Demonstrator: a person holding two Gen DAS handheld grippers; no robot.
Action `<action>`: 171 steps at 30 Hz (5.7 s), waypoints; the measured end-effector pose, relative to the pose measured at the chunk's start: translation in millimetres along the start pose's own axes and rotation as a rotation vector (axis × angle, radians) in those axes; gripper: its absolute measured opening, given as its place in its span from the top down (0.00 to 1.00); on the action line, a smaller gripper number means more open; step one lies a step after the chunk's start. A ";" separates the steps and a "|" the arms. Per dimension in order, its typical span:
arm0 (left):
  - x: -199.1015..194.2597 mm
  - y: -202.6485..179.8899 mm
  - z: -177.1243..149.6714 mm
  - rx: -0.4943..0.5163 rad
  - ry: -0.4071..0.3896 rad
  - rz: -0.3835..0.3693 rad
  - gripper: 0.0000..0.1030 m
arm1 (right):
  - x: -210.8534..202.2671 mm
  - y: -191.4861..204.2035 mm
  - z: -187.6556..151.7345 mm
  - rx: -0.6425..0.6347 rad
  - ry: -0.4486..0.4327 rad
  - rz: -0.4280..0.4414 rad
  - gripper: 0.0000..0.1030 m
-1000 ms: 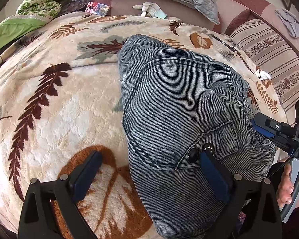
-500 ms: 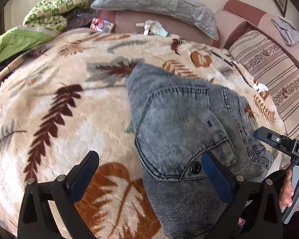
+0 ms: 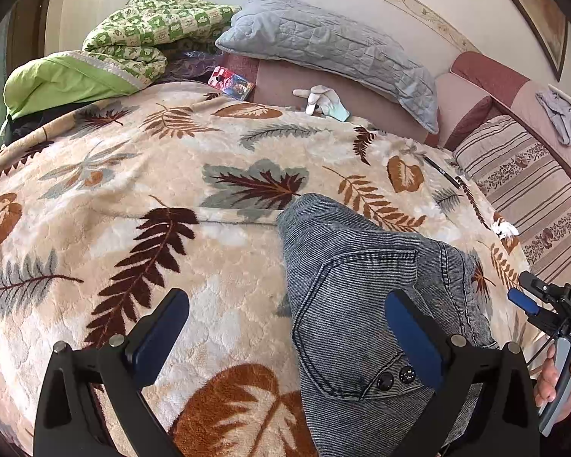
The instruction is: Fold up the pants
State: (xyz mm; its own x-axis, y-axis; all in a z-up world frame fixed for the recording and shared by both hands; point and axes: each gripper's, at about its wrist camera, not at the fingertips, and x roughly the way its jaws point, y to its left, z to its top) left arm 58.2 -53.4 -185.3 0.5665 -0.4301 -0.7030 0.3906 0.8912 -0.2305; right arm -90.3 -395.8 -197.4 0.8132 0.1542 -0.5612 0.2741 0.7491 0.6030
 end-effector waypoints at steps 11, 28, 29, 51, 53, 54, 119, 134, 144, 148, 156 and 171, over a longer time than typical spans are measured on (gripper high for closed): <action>-5.0 -22.3 2.0 0.104 -0.060 0.106 0.00 | 10.0 32.8 -12.3 -0.134 0.003 0.053 0.37; 4.1 -26.8 -2.7 0.138 -0.031 0.172 0.00 | 18.8 38.4 -14.5 -0.140 0.025 0.066 0.37; 4.3 -27.5 -2.9 0.141 -0.030 0.173 0.00 | 18.7 38.4 -14.4 -0.140 0.026 0.064 0.37; 16.3 -30.0 -8.5 0.160 0.023 0.189 0.00 | 19.6 25.8 -14.4 -0.083 0.057 0.051 0.37; 17.3 -30.3 -8.8 0.161 0.027 0.187 0.00 | 19.7 25.3 -14.2 -0.082 0.060 0.051 0.37; 18.0 -30.5 -8.9 0.162 0.030 0.186 0.00 | 19.8 24.5 -13.7 -0.082 0.061 0.051 0.37; 82.5 -19.9 14.5 0.040 0.358 -0.483 0.69 | 121.0 13.4 1.7 0.013 0.481 0.348 0.58; 19.4 -22.8 46.4 0.088 0.150 -0.395 0.78 | 97.2 47.9 17.8 -0.008 0.314 0.417 0.58; 21.4 -2.8 114.5 -0.004 0.095 -0.273 0.78 | 113.0 98.4 79.2 0.021 0.255 0.482 0.58; 29.9 6.8 127.1 -0.028 0.071 -0.247 0.78 | 134.2 101.1 87.9 0.052 0.253 0.518 0.59; 71.5 28.4 126.7 -0.073 0.124 -0.189 0.78 | 204.9 104.2 80.2 0.137 0.331 0.488 0.59; 105.4 43.8 109.7 -0.037 0.167 0.127 0.35 | 206.5 83.5 67.3 0.080 0.252 0.139 0.45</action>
State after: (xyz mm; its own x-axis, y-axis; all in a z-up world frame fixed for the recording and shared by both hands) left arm 214.6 -75.5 -195.7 0.4800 -0.2872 -0.8289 0.2951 0.9427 -0.1557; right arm 135.1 -344.8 -224.8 0.6952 0.4145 -0.5873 0.2167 0.6582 0.7210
